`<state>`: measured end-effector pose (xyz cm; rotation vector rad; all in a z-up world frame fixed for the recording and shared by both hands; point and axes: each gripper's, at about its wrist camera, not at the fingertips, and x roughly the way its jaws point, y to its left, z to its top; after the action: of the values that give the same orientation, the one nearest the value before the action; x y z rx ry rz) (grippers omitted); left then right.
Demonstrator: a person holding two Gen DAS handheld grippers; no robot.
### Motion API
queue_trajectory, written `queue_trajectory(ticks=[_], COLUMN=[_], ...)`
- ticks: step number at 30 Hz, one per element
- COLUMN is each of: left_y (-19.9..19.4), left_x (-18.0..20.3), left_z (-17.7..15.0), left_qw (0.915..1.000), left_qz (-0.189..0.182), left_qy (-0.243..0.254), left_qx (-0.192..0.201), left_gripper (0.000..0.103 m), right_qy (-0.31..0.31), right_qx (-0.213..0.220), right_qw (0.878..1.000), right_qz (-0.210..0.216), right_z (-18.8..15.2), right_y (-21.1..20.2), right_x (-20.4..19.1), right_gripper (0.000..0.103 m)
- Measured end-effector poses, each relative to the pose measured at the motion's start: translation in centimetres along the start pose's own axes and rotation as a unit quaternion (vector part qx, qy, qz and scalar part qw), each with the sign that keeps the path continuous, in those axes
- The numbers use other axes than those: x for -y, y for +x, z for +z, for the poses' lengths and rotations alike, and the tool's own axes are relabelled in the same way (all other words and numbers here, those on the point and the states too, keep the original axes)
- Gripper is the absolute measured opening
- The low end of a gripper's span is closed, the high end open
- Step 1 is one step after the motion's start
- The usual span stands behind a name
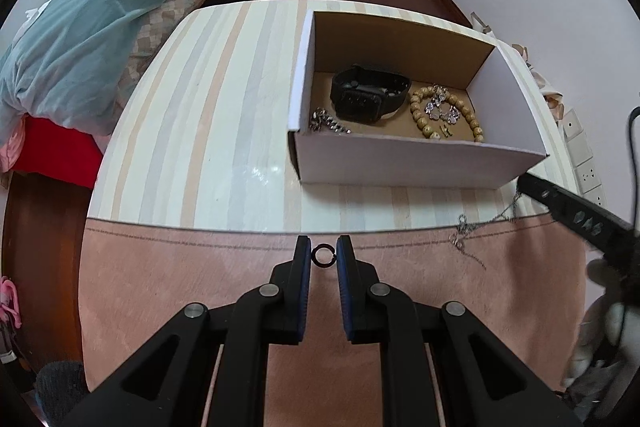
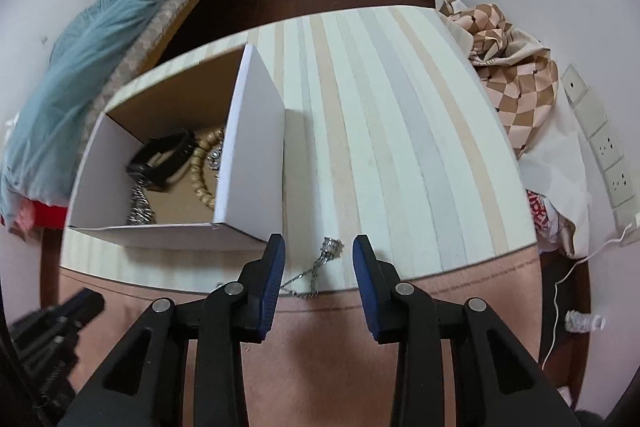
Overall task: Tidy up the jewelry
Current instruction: 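Grasp the silver chain necklace with the right gripper while the left holds the earring, then carry the earring and necklace into the white box and open both grippers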
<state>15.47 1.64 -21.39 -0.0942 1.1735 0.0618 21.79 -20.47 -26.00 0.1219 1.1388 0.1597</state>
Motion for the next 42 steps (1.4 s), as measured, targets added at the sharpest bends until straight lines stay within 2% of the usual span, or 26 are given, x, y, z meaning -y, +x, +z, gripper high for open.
queue_trajectory(ticks=[3, 4, 5, 10, 18, 26, 30, 36, 42], left_y=[-0.1, -0.2, -0.2, -0.6, -3.9, -9.0, -10.7, -10.0, -5.5], left_x=[0.4, 0.5, 0.6, 0.5, -0.2, -0.4, -0.5, -0.7, -0.7], left_z=[0.4, 0.5, 0.5, 0.4, 0.3, 3.9, 6.7, 10.6, 12.0], left_qw=[1.0000, 1.0000, 1.0000, 0.9999, 0.9995, 0.9970, 0.9955, 0.9951, 0.9957], left_qz=[-0.001, -0.002, -0.002, -0.006, -0.024, -0.048, -0.055, -0.068, -0.091], left_qy=[0.005, 0.006, 0.007, 0.008, 0.003, 0.005, 0.011, 0.009, 0.003], left_qx=[0.002, 0.002, 0.002, 0.004, 0.018, 0.061, 0.076, 0.071, 0.017], left_gripper=[0.010, 0.010, 0.010, 0.010, 0.010, 0.010, 0.010, 0.010, 0.010], right_qy=[-0.013, -0.013, -0.015, -0.017, -0.021, -0.039, -0.052, -0.054, -0.047], right_qx=[0.002, 0.002, -0.002, 0.018, 0.080, 0.134, 0.149, 0.126, 0.053], right_qw=[1.000, 1.000, 1.000, 1.000, 0.994, 0.983, 0.979, 0.981, 0.989], right_qz=[-0.011, -0.011, -0.015, 0.002, 0.076, 0.121, 0.127, 0.135, 0.133], right_z=[0.1, 0.1, -0.1, -0.9, -0.3, 4.0, 7.1, 11.1, 11.7], right_y=[0.9, 1.1, 1.4, 0.3, -8.0, -15.7, -18.2, -16.9, -10.4], right_x=[-0.4, -0.4, -0.5, -0.6, -2.2, -4.7, -6.0, -7.1, -7.5], right_gripper=[0.034, 0.018, 0.010, 0.010, 0.010, 0.010, 0.010, 0.010, 0.010])
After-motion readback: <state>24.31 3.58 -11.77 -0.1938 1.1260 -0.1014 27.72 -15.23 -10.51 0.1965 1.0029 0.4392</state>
